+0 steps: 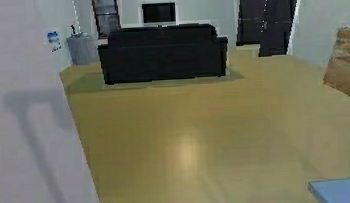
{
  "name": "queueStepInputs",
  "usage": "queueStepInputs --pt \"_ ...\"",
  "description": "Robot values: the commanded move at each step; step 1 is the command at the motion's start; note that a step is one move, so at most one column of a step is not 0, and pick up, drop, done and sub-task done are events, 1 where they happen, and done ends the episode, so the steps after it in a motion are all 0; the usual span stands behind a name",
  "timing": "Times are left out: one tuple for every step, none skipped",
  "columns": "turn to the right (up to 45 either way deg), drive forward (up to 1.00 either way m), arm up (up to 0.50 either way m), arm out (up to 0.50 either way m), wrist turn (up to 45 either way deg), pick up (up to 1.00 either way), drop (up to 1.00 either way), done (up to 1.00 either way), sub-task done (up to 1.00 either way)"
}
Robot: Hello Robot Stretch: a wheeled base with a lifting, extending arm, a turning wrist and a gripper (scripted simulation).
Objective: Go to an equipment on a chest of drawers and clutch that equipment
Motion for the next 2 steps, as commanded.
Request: queueStepInputs --pt "0.0 0.80 0.00 0.00 0.0 0.00 0.00 0.00 0.00" --pt "24.0 0.00 0.00 0.00 0.0 0.00 0.00 0.00 0.00"
